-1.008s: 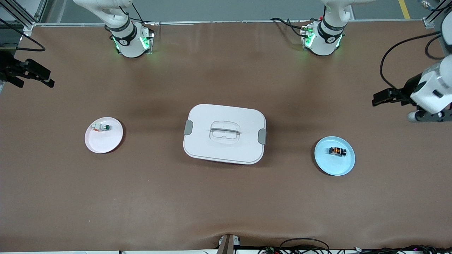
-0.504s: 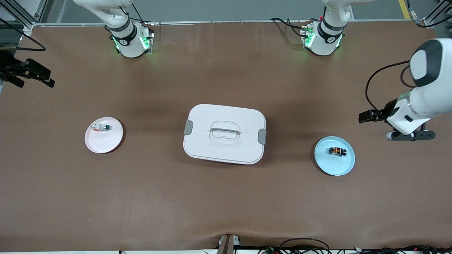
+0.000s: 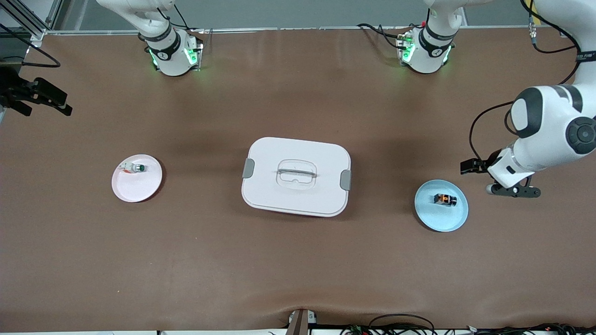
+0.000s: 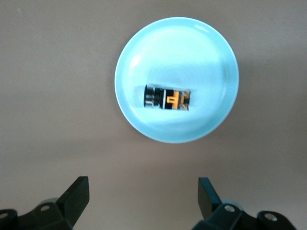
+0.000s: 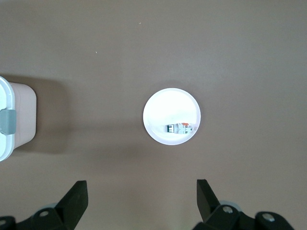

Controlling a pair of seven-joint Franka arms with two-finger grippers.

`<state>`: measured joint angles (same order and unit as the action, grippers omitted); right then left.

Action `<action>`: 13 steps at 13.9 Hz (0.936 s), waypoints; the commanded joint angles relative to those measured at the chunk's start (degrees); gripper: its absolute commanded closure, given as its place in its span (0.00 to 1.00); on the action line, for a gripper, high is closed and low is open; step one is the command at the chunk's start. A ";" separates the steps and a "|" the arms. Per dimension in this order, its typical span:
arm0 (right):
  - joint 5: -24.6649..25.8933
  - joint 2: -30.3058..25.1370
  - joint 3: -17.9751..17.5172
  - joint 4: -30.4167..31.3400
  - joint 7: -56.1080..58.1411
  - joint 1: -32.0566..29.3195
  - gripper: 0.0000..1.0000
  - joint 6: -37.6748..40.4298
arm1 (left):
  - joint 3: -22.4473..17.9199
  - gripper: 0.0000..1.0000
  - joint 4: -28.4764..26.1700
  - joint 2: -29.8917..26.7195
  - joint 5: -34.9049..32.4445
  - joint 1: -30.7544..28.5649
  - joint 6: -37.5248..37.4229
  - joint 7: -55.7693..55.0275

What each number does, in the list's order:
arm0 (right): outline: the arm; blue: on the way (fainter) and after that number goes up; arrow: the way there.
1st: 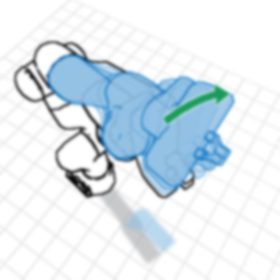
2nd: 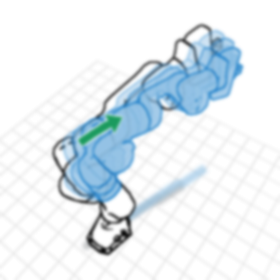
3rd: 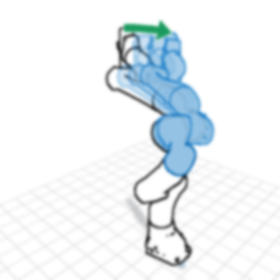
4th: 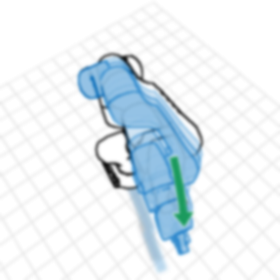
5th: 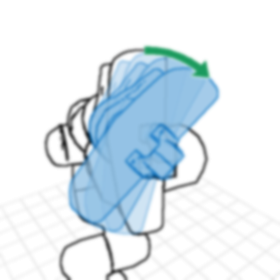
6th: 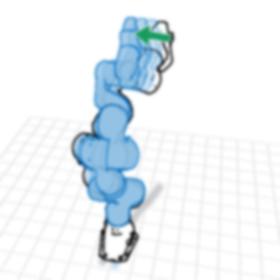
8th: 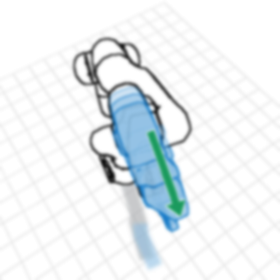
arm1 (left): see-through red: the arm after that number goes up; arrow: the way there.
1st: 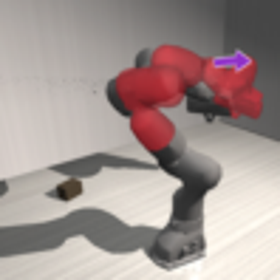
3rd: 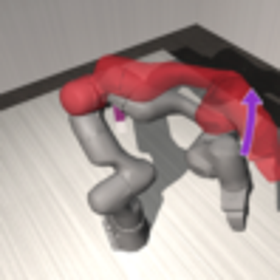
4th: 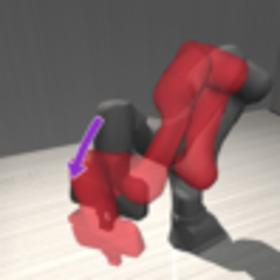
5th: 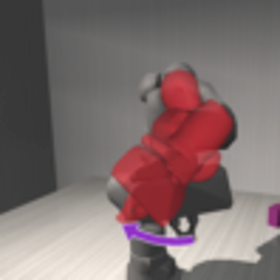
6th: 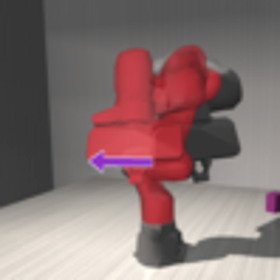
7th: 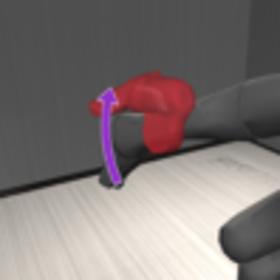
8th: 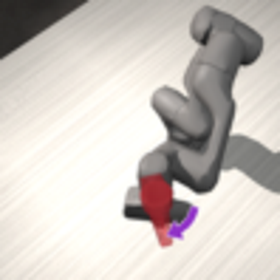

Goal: Transfer orange switch to right arm and place
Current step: 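Lower the left gripper and grasp the black-orange switch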

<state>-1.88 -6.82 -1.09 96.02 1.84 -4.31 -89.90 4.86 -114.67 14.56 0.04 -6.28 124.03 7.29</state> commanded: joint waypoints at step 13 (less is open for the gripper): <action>0.48 -1.36 -0.40 1.62 -0.61 -0.26 0.00 -0.98 | 1.12 0.00 6.65 17.08 -8.74 3.38 13.08 -1.40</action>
<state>-1.88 -6.82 -1.13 96.17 1.84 -4.31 -90.09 5.78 -110.67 29.32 -7.75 -3.08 137.26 6.71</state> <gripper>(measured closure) 0.000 0.000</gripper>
